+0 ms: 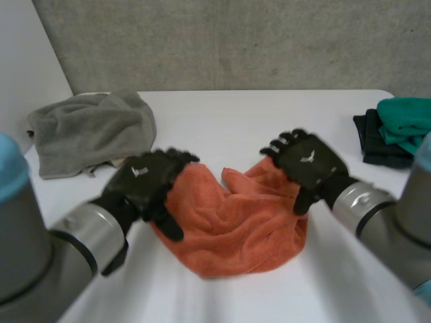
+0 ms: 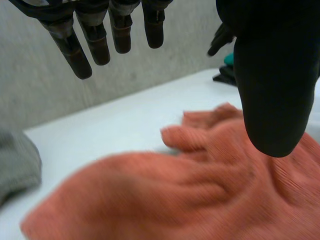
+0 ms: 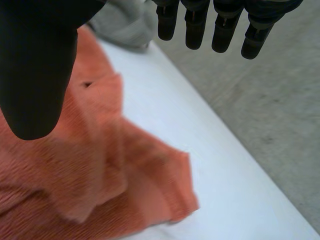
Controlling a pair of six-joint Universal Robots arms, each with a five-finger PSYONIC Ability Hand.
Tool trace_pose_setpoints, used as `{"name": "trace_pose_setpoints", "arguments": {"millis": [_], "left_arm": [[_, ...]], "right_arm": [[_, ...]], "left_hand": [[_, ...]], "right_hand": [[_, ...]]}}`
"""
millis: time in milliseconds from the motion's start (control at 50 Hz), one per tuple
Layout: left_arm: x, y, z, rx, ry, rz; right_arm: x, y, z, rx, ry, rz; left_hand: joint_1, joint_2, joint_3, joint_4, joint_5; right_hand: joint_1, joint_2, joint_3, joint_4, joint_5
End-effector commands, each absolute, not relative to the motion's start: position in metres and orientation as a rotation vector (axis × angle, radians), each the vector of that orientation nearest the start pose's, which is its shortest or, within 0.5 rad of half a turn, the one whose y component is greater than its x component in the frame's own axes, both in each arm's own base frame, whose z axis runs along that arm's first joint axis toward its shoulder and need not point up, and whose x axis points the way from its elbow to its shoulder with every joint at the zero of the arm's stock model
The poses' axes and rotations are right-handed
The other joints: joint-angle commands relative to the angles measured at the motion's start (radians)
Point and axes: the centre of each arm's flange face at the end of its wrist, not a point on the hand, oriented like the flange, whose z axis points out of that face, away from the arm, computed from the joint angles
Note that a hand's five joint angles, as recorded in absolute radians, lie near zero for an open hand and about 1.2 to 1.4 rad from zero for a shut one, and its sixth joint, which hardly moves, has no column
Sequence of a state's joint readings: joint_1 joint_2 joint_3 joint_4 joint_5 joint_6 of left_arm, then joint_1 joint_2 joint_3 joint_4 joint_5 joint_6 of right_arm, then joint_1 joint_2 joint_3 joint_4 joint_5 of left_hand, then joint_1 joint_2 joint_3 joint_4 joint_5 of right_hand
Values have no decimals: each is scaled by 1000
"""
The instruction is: Fold the laundry.
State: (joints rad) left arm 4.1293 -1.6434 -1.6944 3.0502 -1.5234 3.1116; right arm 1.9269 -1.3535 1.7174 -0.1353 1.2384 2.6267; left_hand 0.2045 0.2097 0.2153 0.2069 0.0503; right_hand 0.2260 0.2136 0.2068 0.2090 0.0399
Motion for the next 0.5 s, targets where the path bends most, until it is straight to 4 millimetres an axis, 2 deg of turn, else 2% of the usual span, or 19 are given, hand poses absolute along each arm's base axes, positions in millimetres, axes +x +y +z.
{"name": "trace_pose_setpoints", "arguments": {"millis": [20,120,220,340,500], "left_arm": [[-273,-208,260,997,2591,-2202],[-283,-226,248,1208,2501,-2169],[-297,-236,231,1362,2482,-2081],[-326,-226,207,1583,2530,-1980],[-350,-213,182,1714,2529,-1920]], "right_arm": [[240,-261,269,-979,1960,-1937],[230,-272,272,-1022,2000,-1894],[233,-275,257,-1236,2013,-1849],[235,-296,228,-1555,1973,-1856],[252,-322,190,-1625,1933,-1759]], "left_hand": [[-30,-35,-41,-32,-50],[-30,-35,-41,-32,-50],[-30,-35,-41,-32,-50],[24,18,13,21,3],[70,65,60,68,50]], "right_hand": [[-51,-39,-32,-34,-40],[-51,-39,-32,-34,-40],[-51,-39,-32,-34,-40],[-40,-27,-21,-23,-28],[63,75,82,80,74]]}}
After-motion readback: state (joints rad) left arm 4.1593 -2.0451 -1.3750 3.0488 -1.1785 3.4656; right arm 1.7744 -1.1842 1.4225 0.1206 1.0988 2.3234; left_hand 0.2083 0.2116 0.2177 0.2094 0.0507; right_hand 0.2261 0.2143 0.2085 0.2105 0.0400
